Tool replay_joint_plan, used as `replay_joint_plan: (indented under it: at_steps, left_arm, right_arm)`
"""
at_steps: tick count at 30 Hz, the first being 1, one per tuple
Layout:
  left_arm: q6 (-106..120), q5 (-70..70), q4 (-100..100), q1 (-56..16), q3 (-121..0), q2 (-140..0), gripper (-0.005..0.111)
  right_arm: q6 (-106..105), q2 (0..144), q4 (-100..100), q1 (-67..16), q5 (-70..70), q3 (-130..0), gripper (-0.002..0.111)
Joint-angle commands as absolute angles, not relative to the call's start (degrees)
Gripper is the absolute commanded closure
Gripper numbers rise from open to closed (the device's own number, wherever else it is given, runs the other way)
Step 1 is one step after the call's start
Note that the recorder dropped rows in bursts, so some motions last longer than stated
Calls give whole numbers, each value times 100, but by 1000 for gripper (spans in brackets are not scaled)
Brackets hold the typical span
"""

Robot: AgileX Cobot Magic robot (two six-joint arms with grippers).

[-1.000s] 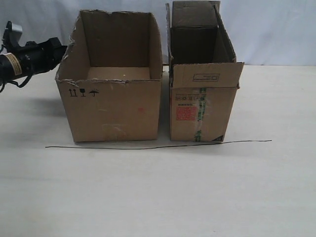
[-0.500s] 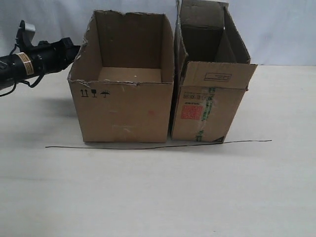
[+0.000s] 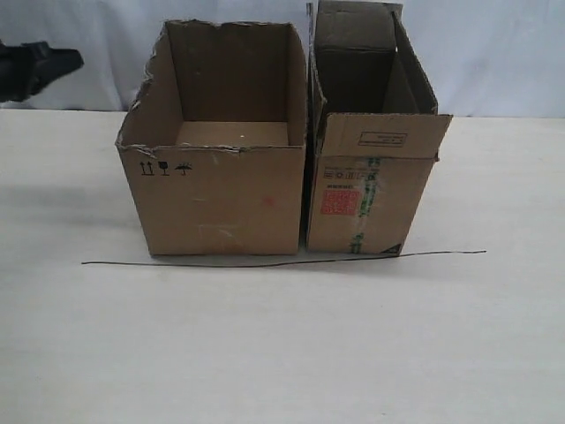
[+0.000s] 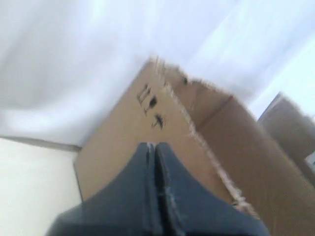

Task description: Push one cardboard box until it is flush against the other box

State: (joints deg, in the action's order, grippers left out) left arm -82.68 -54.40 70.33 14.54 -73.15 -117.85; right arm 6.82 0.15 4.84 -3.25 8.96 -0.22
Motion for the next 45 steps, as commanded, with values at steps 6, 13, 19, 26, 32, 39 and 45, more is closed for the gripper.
replay_joint_plan:
  at_steps: [6, 13, 19, 26, 32, 39, 45]
  left_arm:
    - [-7099, -5611, 5881, 1728, -4606, -9741, 107]
    - [-5869, -6293, 4850, 1728, -2542, -8114, 107]
    - [-5485, -6226, 4576, 1728, -1283, -6472, 107]
    - [-5885, -5666, 4998, 1728, -315, -4521, 107]
    - [-6629, -4267, 5673, 1501, -63, -3139, 107]
    - [-6805, -2333, 5459, 85, -13, -1626, 107]
    - [-7031, -1022, 5459, -496, -13, -748, 107]
  right_arm:
    - [677, 0, 473, -346, 917, 0, 103]
    - [677, 0, 473, -346, 917, 0, 103]
    - [677, 0, 473, -346, 917, 0, 103]
    - [677, 0, 473, -346, 917, 0, 103]
    - [677, 0, 473, -346, 917, 0, 103]
    - [677, 0, 473, -346, 917, 0, 103]
    - [677, 0, 473, -346, 917, 0, 103]
